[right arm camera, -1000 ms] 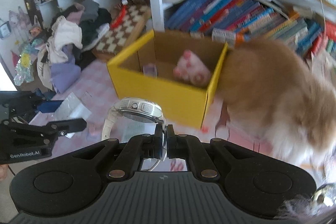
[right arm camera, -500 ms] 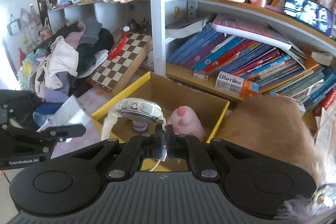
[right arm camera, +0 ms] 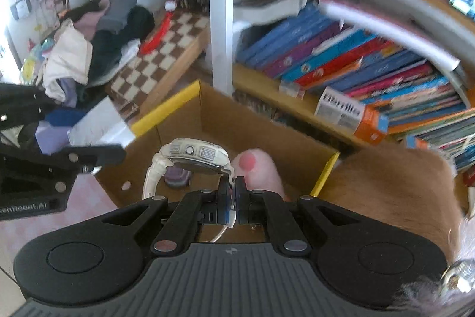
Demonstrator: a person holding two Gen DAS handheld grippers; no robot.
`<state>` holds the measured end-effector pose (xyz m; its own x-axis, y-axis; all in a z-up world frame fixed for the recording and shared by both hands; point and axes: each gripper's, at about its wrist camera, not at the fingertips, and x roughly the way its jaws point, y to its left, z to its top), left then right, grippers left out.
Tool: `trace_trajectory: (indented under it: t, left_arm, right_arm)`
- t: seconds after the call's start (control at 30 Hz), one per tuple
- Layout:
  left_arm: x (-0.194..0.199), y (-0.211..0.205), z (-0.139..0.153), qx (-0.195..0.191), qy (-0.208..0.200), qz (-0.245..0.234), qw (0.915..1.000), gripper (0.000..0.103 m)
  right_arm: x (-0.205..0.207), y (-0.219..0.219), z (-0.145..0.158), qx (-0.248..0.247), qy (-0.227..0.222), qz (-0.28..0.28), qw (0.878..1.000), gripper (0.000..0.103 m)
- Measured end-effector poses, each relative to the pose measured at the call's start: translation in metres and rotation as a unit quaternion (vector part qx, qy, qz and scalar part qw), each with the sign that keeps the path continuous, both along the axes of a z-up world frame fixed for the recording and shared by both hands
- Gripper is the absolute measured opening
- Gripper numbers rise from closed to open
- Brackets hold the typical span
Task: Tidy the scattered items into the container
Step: 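Carry the charger and watch together up and into the yellow box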
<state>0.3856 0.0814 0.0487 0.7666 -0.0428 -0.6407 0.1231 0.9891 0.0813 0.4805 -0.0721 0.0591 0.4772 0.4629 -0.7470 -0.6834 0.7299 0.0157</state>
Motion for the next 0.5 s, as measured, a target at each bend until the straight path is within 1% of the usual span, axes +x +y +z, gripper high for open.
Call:
trace_trajectory:
  t: [0.17, 0.33, 0.5]
  left_arm:
    - [0.024, -0.003, -0.015, 0.005, 0.027, 0.002, 0.9996, 0.042]
    - [0.050, -0.002, -0.028, 0.005, 0.053, 0.007, 0.9985, 0.042]
    - [0.079, -0.007, -0.045, 0.028, 0.090, -0.007, 0.9955, 0.042]
  right_arm:
    - [0.017, 0.013, -0.030, -0.023, 0.039, 0.020, 0.999, 0.004]
    - [0.030, 0.024, -0.053, -0.045, 0.066, 0.035, 0.996, 0.004]
    - [0.042, 0.037, -0.070, -0.073, 0.083, 0.058, 0.992, 0.004]
